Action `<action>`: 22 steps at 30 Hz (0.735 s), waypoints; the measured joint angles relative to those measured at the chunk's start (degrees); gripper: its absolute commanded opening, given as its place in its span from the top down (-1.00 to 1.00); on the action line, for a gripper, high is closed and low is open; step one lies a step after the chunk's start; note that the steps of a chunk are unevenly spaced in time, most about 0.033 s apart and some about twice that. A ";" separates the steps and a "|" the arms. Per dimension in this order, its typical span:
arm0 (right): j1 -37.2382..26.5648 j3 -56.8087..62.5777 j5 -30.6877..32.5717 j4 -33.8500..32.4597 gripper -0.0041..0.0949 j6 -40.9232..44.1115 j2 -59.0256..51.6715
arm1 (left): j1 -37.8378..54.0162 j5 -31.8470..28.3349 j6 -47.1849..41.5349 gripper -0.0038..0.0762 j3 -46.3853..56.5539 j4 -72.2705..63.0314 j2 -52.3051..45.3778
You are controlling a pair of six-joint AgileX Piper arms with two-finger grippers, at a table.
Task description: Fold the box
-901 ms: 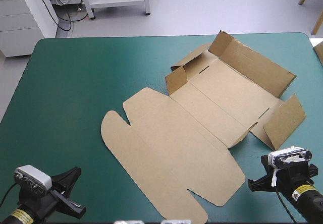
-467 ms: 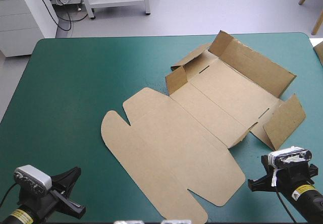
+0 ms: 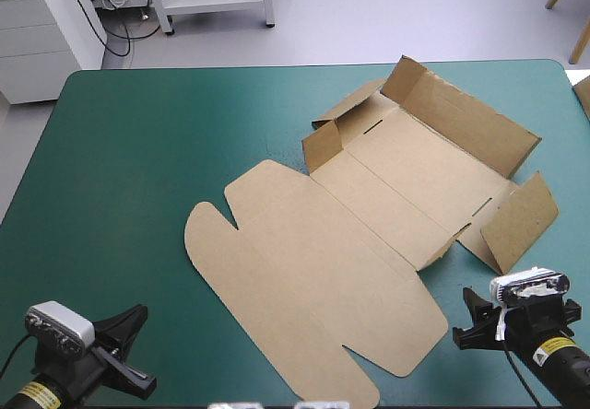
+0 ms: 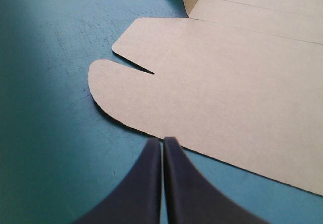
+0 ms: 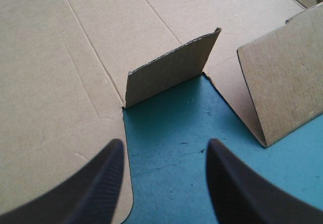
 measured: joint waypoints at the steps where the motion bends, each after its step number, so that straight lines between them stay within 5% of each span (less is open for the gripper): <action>1: 0.00 0.00 0.00 0.00 -0.55 0.00 0.00 | 0.00 0.00 0.00 0.92 0.00 0.00 0.00; 13: 0.00 -4.62 3.37 0.00 -0.50 9.08 1.19 | 0.00 0.00 0.00 0.92 0.00 0.00 0.00; 22: 0.00 -20.21 16.78 -2.48 -0.40 13.44 13.11 | 0.00 0.00 0.00 0.92 0.00 0.00 0.00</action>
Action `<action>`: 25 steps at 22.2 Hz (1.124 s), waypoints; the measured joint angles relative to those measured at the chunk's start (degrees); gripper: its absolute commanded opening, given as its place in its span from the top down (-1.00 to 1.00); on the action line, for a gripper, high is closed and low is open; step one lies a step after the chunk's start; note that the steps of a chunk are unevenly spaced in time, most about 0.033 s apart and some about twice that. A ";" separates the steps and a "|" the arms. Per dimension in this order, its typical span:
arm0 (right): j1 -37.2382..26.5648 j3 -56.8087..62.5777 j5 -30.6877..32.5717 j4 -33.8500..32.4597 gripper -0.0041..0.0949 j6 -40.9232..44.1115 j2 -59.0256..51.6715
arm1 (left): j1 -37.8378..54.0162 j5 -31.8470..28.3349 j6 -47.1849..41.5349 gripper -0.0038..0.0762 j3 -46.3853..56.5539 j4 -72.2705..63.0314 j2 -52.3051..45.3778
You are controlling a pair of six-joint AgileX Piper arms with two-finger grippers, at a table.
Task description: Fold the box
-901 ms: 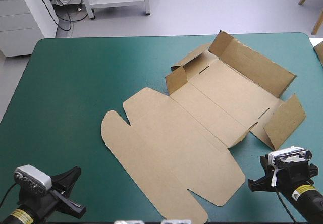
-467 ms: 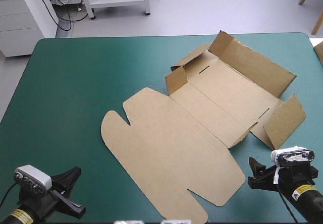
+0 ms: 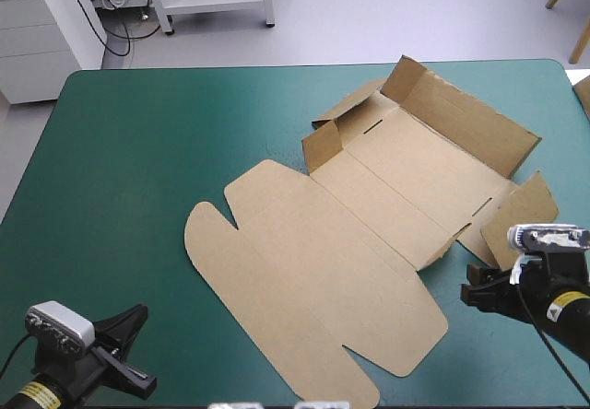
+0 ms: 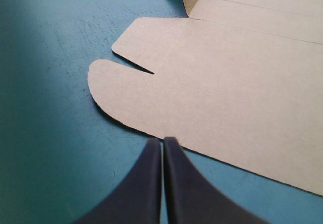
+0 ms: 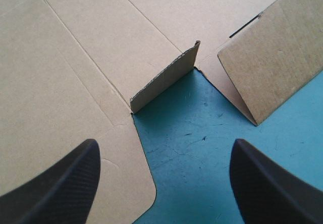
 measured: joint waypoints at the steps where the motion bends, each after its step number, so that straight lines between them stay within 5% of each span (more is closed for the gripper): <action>1: 0.00 -1.55 1.15 -0.13 -0.39 0.35 1.64 | 0.00 0.00 0.00 0.92 0.00 0.00 0.00; 9: 0.00 -7.86 2.54 -0.02 -0.40 11.77 19.38 | 0.00 0.00 0.00 0.92 0.00 0.00 0.00; 15: 0.00 -8.13 -4.27 3.88 -0.39 20.34 31.92 | 0.00 0.00 0.00 0.92 0.00 0.00 0.00; 25: 0.00 -11.31 -6.53 4.20 -0.34 23.64 45.80 | 0.00 0.00 0.00 0.92 0.00 0.00 0.00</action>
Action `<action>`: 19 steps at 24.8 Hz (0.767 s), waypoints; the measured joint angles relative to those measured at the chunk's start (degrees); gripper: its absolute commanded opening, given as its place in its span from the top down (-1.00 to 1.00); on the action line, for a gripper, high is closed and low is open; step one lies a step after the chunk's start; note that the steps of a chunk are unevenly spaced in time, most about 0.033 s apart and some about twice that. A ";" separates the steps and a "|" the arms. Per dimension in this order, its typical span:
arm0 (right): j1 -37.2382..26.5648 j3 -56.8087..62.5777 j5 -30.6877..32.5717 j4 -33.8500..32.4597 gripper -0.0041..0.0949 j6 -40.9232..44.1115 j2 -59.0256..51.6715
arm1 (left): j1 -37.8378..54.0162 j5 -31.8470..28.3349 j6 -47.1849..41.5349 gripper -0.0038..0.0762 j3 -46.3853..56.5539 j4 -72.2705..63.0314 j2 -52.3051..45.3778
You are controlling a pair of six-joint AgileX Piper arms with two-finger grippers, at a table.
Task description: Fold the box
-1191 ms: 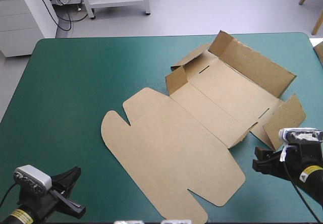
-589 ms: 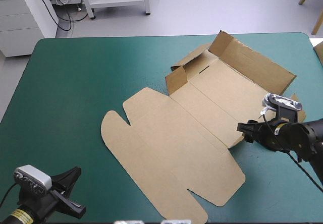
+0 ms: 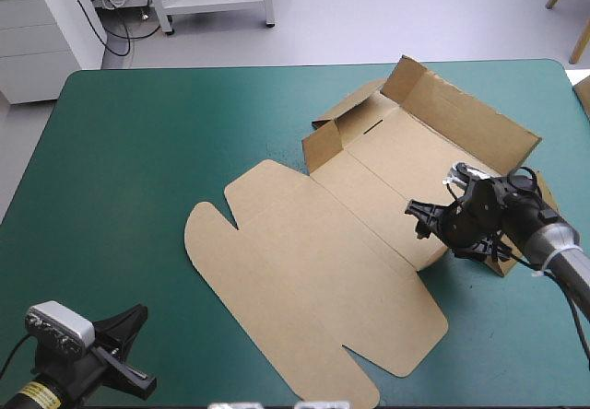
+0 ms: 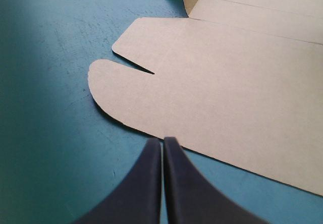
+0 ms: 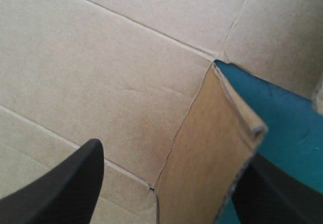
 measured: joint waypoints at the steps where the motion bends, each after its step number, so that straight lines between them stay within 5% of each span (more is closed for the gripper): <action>1: 0.00 -0.10 0.14 0.00 -0.34 0.00 0.93 | 0.00 0.00 0.00 0.92 0.00 0.00 0.00; 9: 0.00 -0.36 2.42 -1.76 0.23 0.20 3.35 | 0.00 0.00 0.00 0.92 0.00 0.00 0.00; 14: 0.00 -0.54 2.73 -2.08 0.95 -0.70 3.35 | 0.00 0.00 0.00 0.92 0.00 0.00 0.00; 19: 0.05 -3.06 3.05 -2.85 0.95 -8.10 3.48 | 0.00 -0.08 0.00 0.92 0.00 0.00 0.00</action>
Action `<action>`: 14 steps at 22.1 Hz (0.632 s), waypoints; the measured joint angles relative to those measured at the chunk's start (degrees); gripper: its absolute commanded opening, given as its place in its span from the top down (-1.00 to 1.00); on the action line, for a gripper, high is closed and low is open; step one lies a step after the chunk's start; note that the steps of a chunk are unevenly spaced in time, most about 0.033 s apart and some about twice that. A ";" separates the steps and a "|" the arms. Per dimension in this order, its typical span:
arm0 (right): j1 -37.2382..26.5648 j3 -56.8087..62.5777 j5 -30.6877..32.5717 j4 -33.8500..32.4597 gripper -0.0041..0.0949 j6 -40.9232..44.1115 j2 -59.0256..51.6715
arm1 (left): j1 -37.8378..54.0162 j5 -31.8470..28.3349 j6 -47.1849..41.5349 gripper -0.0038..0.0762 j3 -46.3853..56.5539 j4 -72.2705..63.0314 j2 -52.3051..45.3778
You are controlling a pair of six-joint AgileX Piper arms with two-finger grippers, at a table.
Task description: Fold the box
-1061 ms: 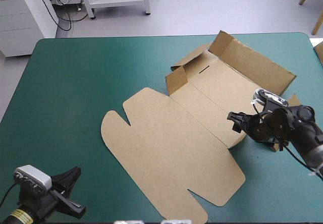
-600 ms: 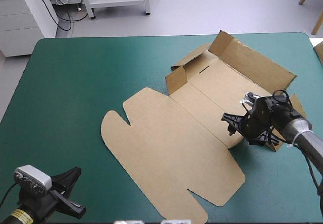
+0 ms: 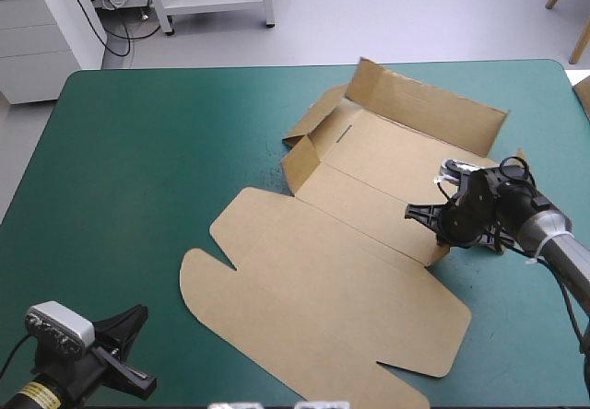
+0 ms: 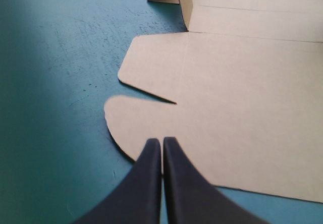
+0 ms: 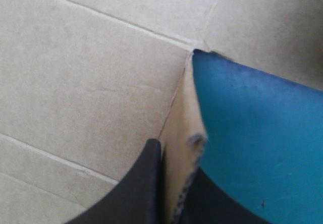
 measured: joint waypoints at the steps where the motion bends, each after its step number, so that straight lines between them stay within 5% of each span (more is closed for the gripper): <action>1: 0.00 -2.06 0.18 -0.71 0.96 -2.67 0.66 | 0.00 0.05 0.00 0.92 0.00 0.00 0.00; 14: 0.00 -37.74 15.22 -5.59 0.96 -33.88 25.59 | 0.00 0.05 0.00 0.92 0.00 0.00 0.00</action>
